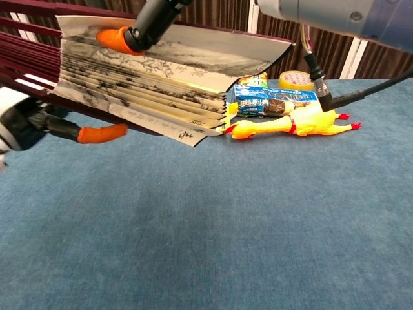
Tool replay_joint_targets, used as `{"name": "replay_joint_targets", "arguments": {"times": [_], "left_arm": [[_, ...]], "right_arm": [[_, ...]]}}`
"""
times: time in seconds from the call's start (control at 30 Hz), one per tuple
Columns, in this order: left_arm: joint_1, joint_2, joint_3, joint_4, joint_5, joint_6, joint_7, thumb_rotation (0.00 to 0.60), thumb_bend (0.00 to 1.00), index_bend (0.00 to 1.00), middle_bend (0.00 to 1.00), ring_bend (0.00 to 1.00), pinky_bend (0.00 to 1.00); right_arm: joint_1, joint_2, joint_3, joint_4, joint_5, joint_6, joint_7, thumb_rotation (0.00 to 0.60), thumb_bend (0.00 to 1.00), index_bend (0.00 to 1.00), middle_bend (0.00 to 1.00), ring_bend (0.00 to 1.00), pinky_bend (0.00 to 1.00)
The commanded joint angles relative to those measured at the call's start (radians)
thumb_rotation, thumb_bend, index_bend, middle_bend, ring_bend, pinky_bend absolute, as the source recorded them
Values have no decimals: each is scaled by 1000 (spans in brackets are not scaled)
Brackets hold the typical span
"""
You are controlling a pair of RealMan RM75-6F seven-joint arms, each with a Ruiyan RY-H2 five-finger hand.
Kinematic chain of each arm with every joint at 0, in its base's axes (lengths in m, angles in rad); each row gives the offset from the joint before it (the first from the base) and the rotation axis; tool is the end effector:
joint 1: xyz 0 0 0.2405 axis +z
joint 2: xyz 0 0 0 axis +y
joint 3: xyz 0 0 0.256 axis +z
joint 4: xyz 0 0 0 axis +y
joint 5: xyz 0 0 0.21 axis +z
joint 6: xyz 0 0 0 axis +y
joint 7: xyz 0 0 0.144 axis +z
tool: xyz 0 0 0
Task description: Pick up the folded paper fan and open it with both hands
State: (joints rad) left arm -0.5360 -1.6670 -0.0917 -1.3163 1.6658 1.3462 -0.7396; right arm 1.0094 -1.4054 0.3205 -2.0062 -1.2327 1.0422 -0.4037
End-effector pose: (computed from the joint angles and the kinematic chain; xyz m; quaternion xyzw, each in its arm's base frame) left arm -0.1595 0.2819 -0.0115 -0.5381 -0.5319 -0.6398 0.1344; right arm 0.0562 -0.2817 0.0495 0.7629 -0.2412 0.5627 0.2078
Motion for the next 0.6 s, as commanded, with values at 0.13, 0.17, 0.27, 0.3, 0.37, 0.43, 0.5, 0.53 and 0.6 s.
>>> {"name": "replay_joint_targets", "arguments": {"times": [0.13,0.17,0.27,0.3,0.37,0.43,0.5,0.53,0.6], "left_arm": [[-23,-40,11,38,6,-15,-26,600,405,470,180,0,48],[-23,-45,12,43,8,-11,-24,600,426,488,187,0,54],[-19,-61,12,59,4,3,-15,600,524,568,218,0,67],[-17,-63,11,60,2,7,-14,600,551,600,235,0,77],[-14,-65,10,63,-2,16,-11,600,592,676,282,1,106],[-9,-70,2,69,-13,27,0,600,613,764,355,25,151],[0,-88,-21,78,-36,48,30,600,619,795,384,38,170],[2,-97,-31,82,-43,58,38,600,623,823,407,50,186],[2,-108,-45,89,-52,69,39,600,625,842,416,53,193]], "right_arm": [[-7,14,-7,-9,-6,5,-6,600,510,775,155,221,179],[-9,17,-7,-10,-6,7,-6,600,511,775,155,221,179],[-16,24,-6,-12,-5,14,1,600,509,775,155,221,179],[-18,26,-6,-11,-5,15,2,600,510,775,155,221,179],[-21,30,-8,-10,-5,16,4,600,510,775,155,221,179],[-24,34,-10,-11,-7,17,8,600,510,775,155,221,179],[-26,39,-10,-15,-13,17,13,600,510,775,155,221,179],[-27,40,-11,-17,-15,18,14,600,510,775,155,221,179],[-29,46,-11,-21,-18,17,15,600,511,775,155,221,179]]}}
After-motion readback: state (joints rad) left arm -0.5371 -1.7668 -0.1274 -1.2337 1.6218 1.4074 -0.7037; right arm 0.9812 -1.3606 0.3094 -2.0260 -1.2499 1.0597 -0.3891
